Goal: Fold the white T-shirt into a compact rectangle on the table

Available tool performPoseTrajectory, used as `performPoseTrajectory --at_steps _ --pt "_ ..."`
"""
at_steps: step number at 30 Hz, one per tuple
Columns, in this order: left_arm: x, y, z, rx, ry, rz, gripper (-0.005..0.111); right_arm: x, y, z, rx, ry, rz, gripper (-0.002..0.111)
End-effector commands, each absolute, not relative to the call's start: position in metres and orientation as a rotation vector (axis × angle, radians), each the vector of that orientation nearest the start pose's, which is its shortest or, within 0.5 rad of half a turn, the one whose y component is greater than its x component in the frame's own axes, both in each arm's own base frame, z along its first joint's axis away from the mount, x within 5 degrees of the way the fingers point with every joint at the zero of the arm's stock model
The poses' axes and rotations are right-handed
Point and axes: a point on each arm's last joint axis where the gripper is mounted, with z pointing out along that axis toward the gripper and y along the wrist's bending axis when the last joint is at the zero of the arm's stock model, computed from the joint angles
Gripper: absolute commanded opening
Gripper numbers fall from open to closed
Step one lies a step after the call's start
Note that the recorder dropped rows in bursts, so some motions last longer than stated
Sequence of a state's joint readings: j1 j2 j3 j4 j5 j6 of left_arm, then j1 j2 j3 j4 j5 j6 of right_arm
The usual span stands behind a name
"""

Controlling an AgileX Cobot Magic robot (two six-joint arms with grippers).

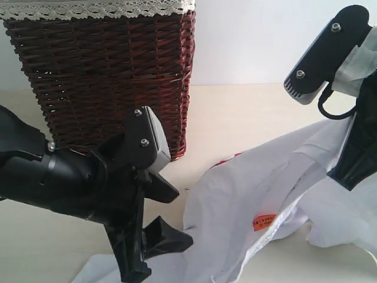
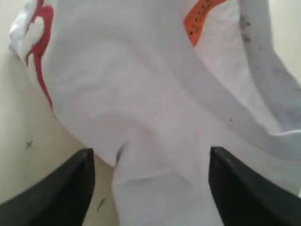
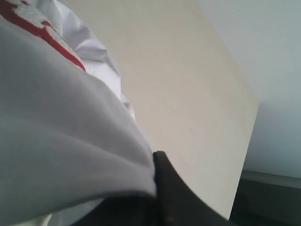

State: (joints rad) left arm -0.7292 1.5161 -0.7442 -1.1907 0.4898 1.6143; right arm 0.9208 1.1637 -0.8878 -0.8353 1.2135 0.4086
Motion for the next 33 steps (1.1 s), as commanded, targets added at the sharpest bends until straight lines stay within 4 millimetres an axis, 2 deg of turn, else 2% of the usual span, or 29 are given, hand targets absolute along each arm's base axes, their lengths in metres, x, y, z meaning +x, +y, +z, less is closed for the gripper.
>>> performPoseTrajectory --at_steps 1,6,13,19,25,28,33 --pt "0.169 -0.234 0.190 1.630 1.896 -0.769 0.069 0.168 0.115 0.314 -0.874 2.262 -0.686 0.000" --pt "0.147 -0.250 0.183 1.792 1.790 -0.786 0.069 0.166 0.116 0.312 -0.873 2.285 -0.664 0.000" --pt "0.132 -0.258 0.181 1.841 1.780 -0.827 0.069 0.166 0.116 0.311 -0.872 2.292 -0.656 0.000" --pt "0.133 -0.258 0.178 1.739 1.918 -0.864 0.069 0.165 0.116 0.311 -0.870 2.302 -0.647 0.000" --pt "0.133 -0.265 0.153 1.715 2.038 -0.880 0.069 0.165 0.116 0.311 -0.870 2.302 -0.647 0.000" --pt "0.135 -0.268 0.143 1.720 2.049 -0.791 0.069 0.165 0.116 0.311 -0.870 2.302 -0.647 0.000" --pt "0.151 -0.267 0.139 1.602 2.062 -0.584 0.066 0.165 0.117 0.310 -0.869 2.310 -0.639 0.000"
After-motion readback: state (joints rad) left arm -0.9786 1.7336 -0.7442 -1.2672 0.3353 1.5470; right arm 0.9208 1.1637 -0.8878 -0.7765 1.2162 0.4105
